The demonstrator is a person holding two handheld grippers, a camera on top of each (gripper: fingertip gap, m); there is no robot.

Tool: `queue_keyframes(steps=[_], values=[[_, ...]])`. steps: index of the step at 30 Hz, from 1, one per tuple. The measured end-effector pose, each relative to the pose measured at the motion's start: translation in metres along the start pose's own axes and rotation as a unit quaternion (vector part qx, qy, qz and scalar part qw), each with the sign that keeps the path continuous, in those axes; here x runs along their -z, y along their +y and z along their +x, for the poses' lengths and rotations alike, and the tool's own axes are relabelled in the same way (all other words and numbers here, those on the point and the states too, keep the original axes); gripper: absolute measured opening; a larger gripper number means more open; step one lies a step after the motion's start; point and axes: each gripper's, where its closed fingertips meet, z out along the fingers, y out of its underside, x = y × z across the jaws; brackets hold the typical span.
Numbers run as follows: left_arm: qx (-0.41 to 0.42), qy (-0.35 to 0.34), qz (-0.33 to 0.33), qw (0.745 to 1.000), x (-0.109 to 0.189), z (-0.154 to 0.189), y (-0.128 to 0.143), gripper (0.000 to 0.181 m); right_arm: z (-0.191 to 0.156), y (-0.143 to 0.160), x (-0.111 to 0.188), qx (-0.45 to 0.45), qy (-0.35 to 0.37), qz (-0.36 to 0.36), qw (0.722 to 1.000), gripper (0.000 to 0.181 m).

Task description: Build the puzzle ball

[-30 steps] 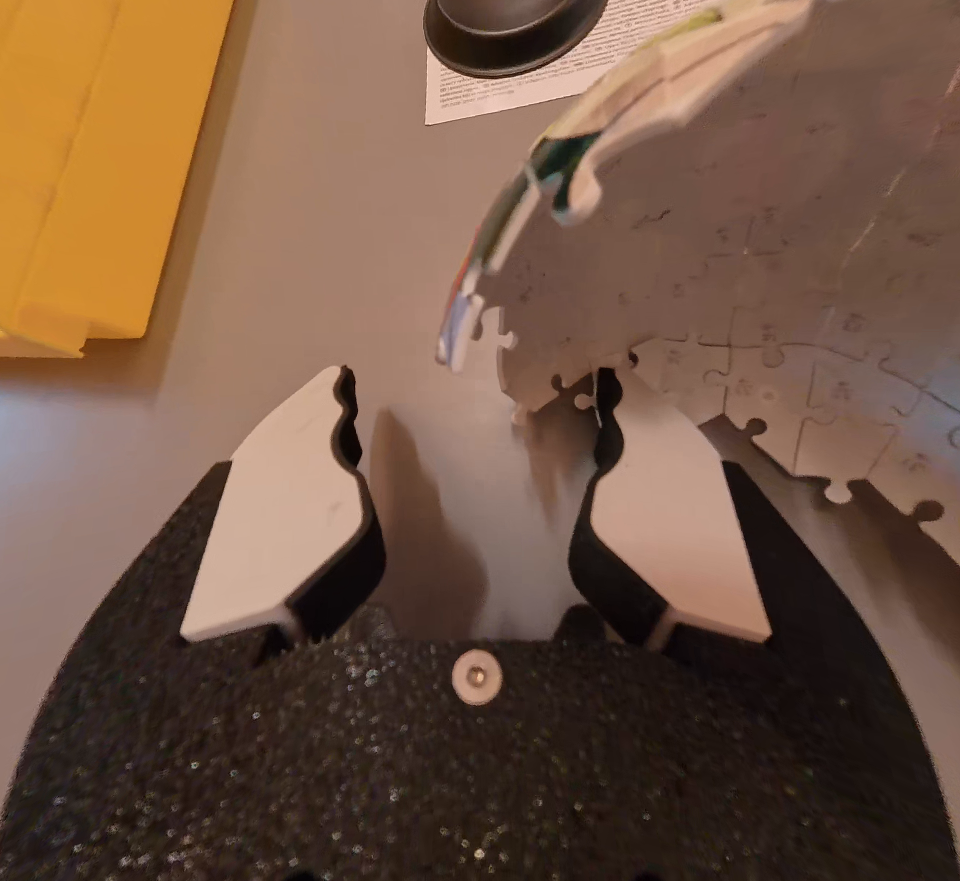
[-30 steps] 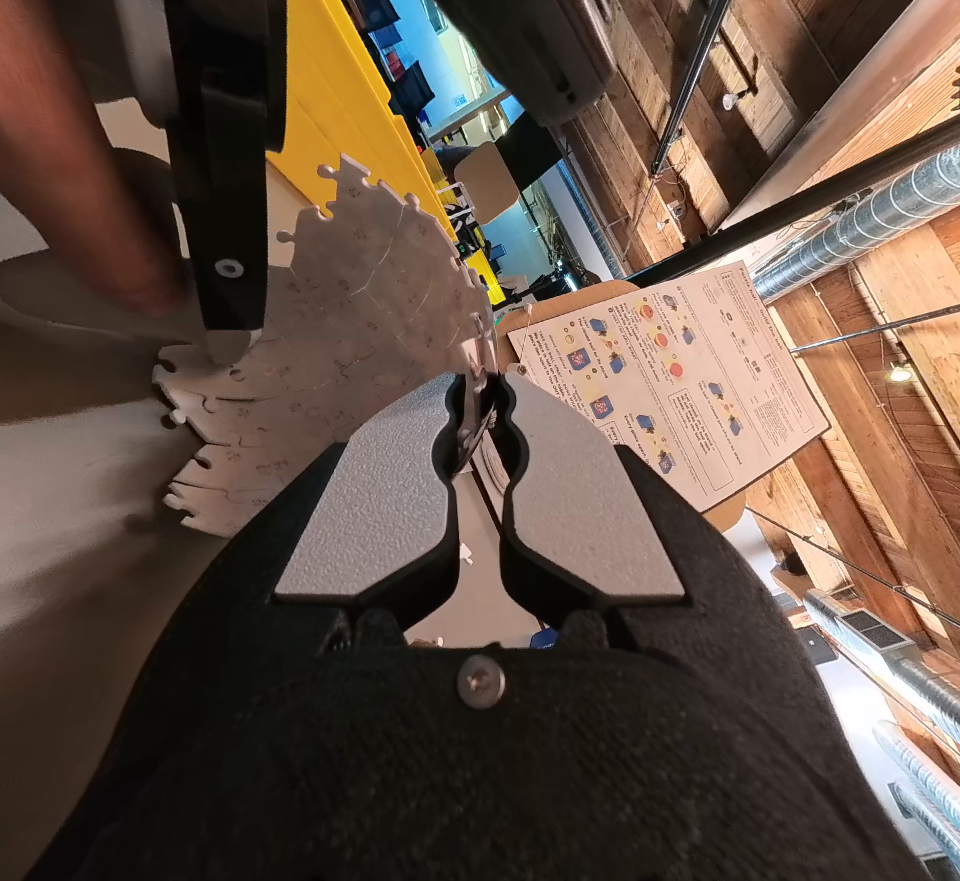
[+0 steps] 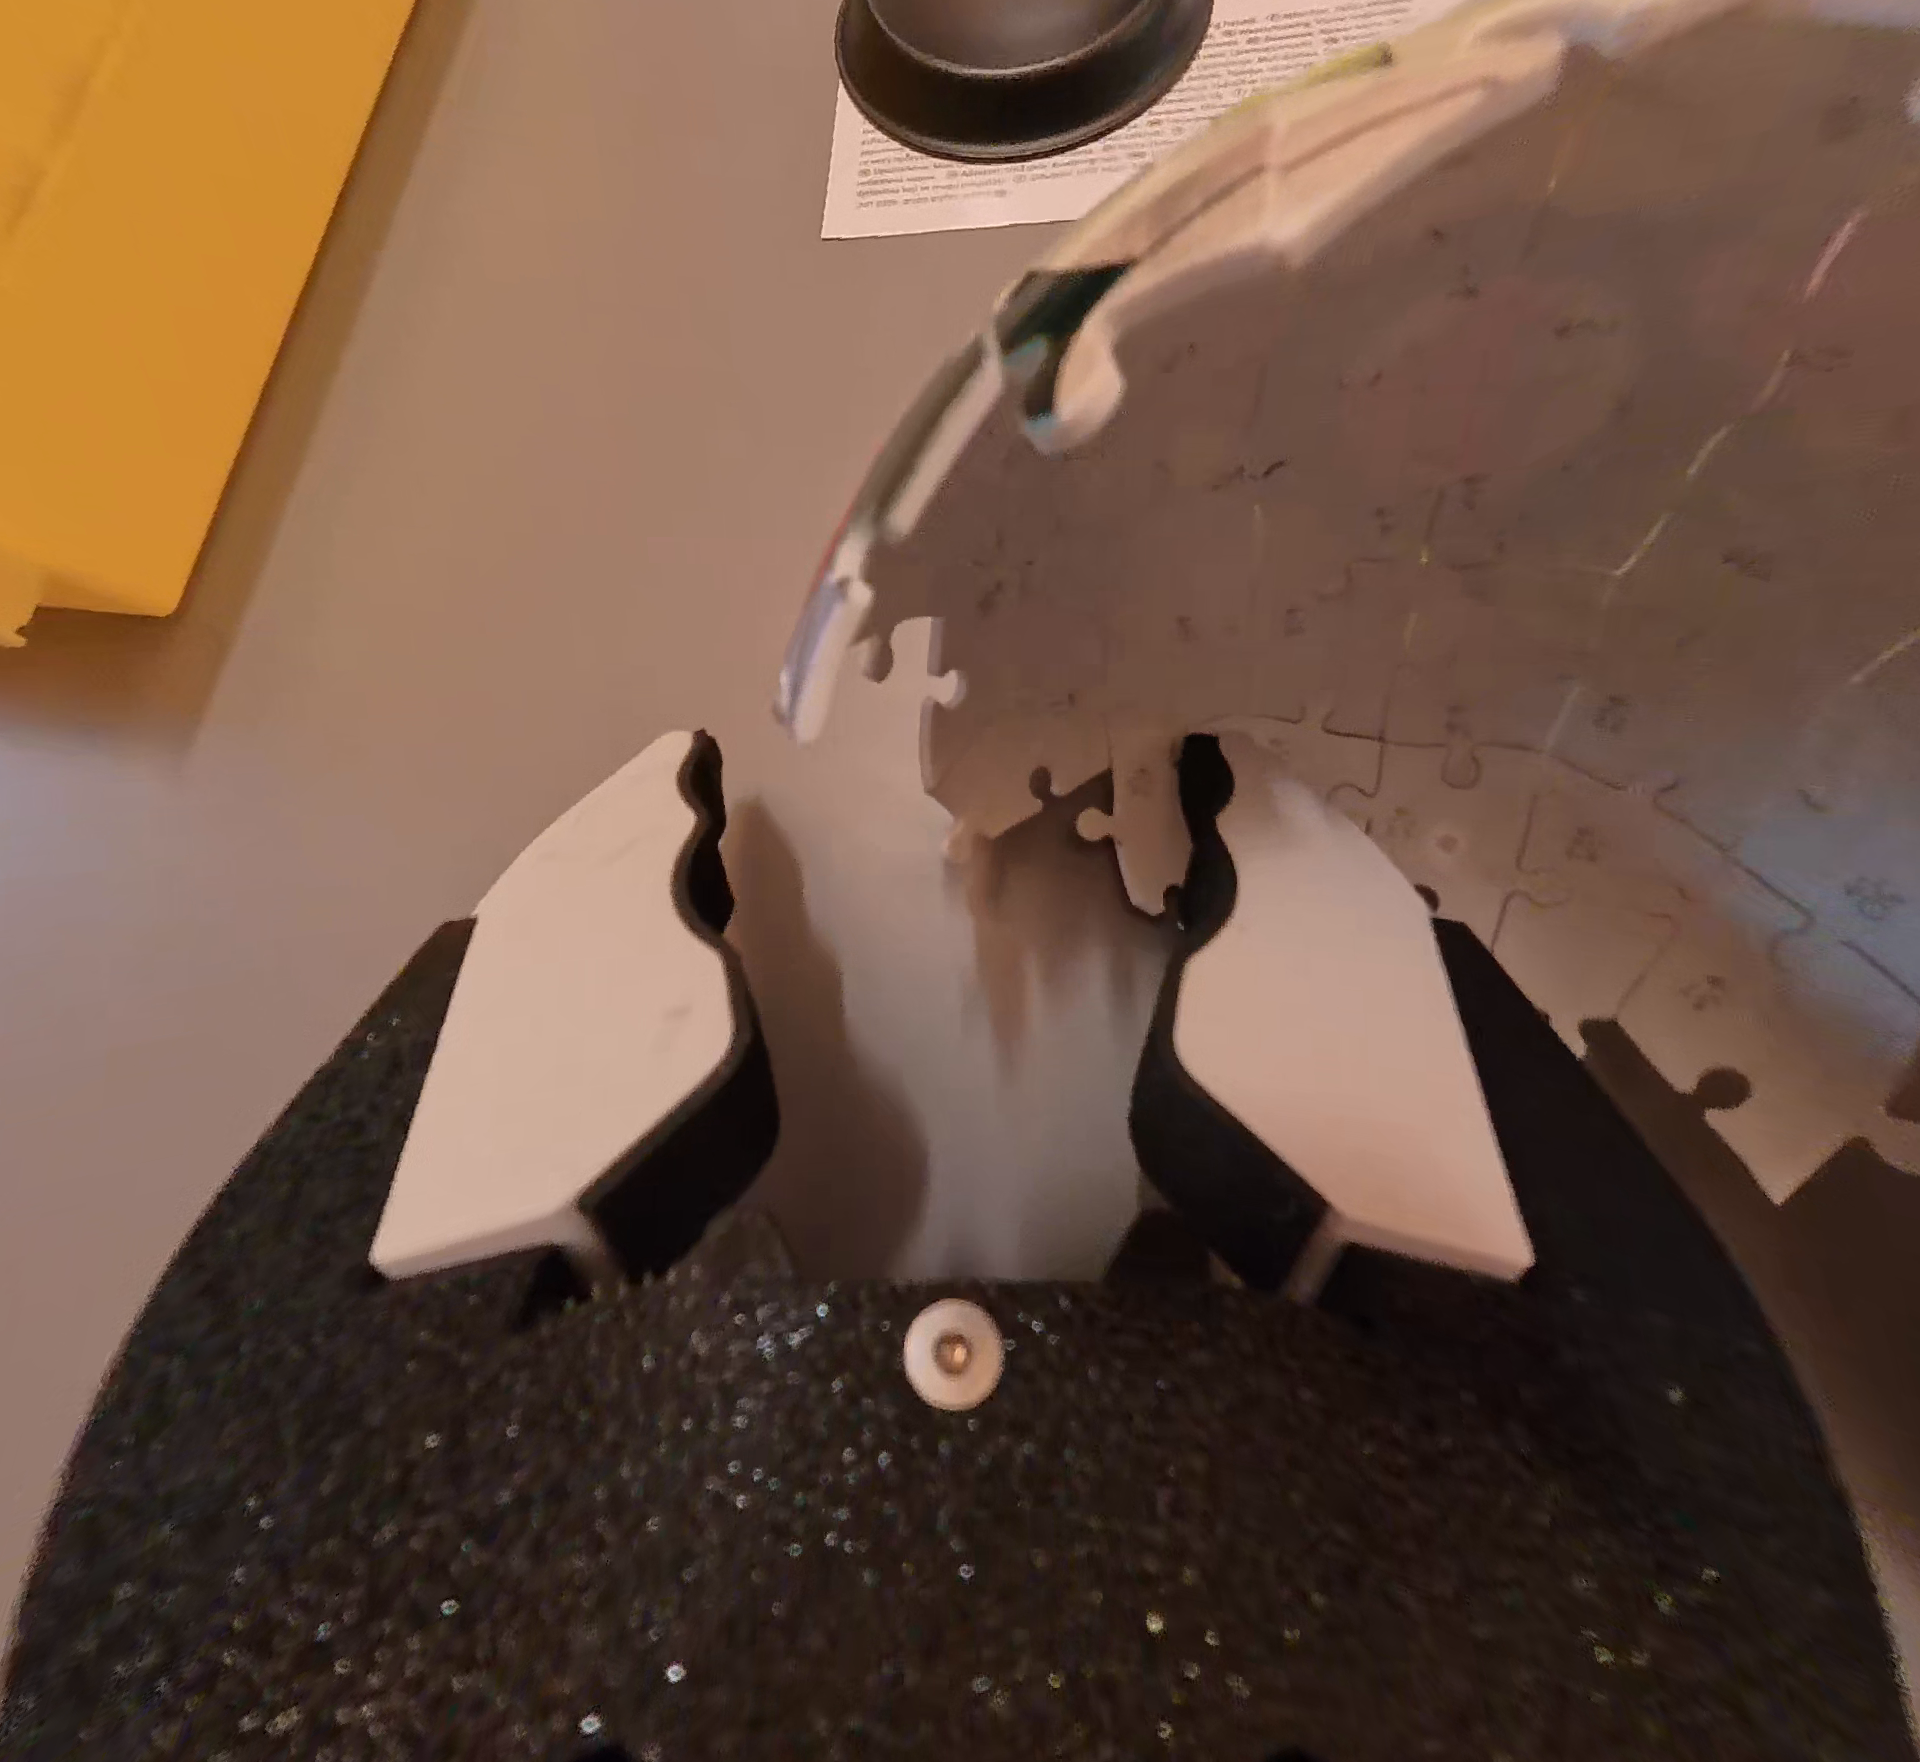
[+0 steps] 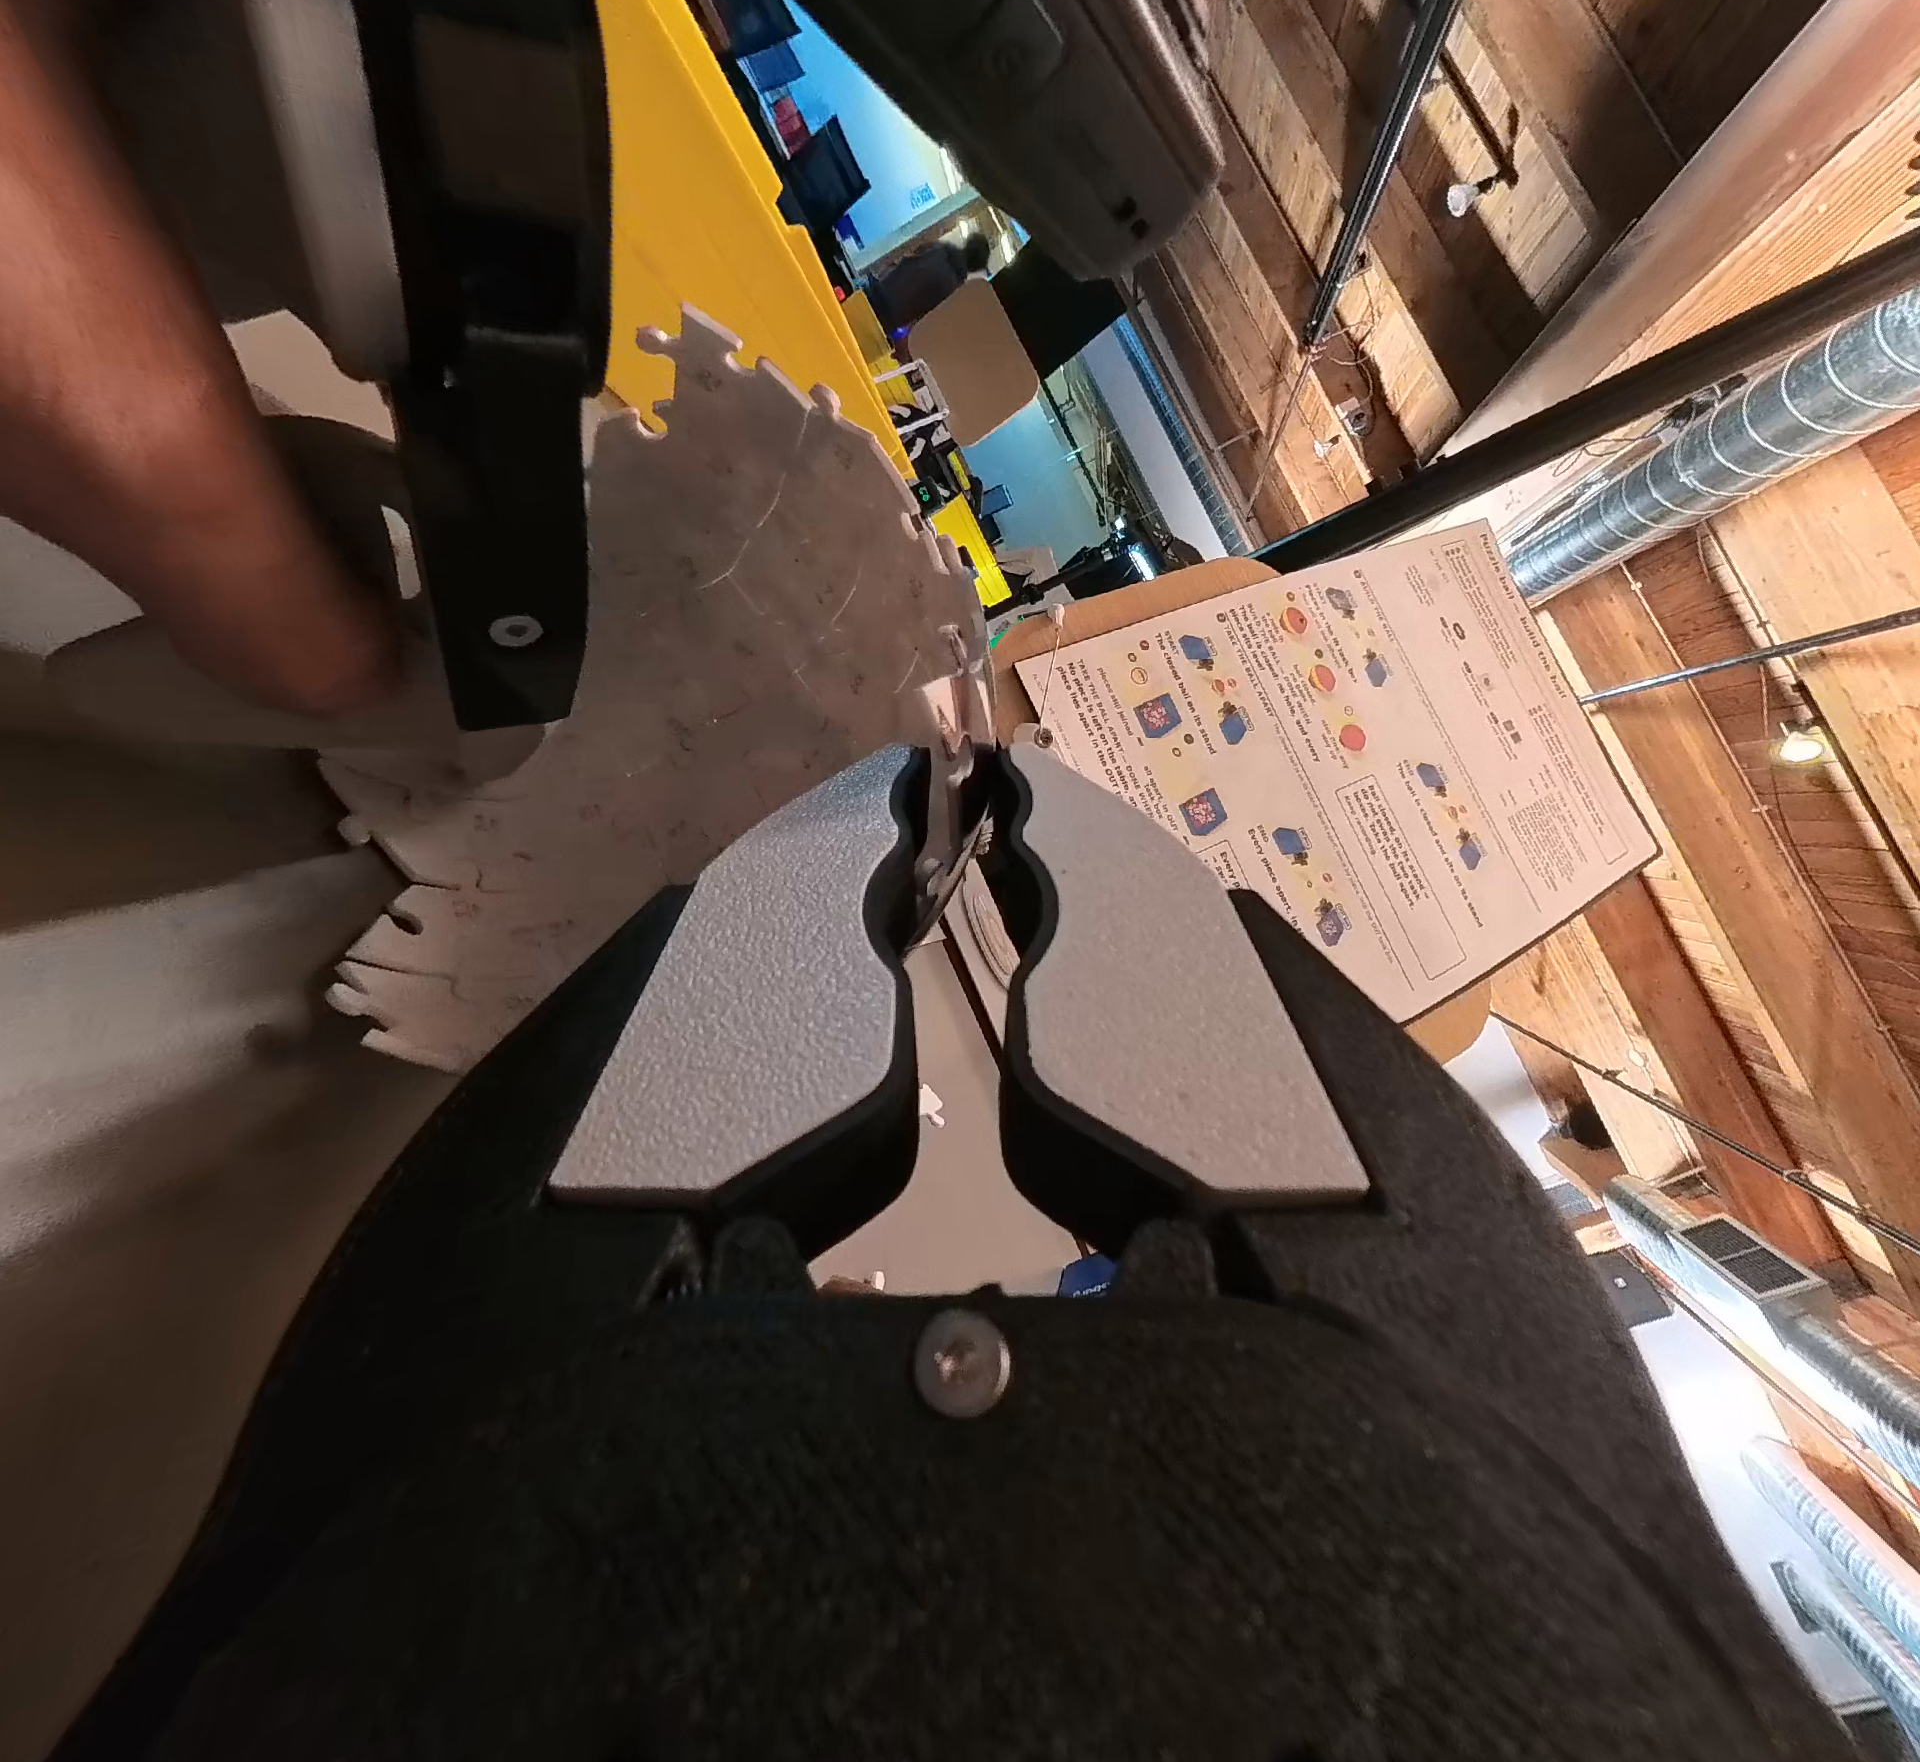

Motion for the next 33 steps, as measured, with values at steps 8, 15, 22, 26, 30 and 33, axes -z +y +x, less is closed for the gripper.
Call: queue_keyframes(steps=[8, 15, 22, 26, 30, 33], values=[[0.031, -0.005, 0.015, 0.999, 0.007, -0.015, -0.003, 0.081, 0.0, 0.0, 0.0, -0.001, 0.0, -0.001, 1.0, 0.011], [-0.001, -0.011, 0.003, 1.0, 0.002, -0.009, -0.001, 0.079, 0.0, 0.0, 0.0, 0.0, 0.0, -0.001, 1.0, 0.011], [-0.001, -0.007, -0.006, 1.0, 0.003, -0.006, 0.001, 0.074, 0.0, 0.0, -0.003, -0.009, 0.002, -0.003, 1.0, 0.011], [0.002, -0.014, -0.007, 1.0, 0.007, -0.006, 0.004, 0.076, 0.0, 0.003, -0.003, -0.016, 0.001, -0.009, 1.0, 0.011], [0.006, -0.02, -0.001, 1.0, 0.009, -0.011, 0.004, 0.076, 0.001, 0.007, -0.005, -0.023, -0.002, -0.019, 1.0, 0.011], [0.009, -0.016, -0.005, 1.0, 0.006, -0.011, 0.002, 0.078, 0.001, 0.008, -0.006, -0.024, -0.003, -0.022, 0.999, 0.011]])
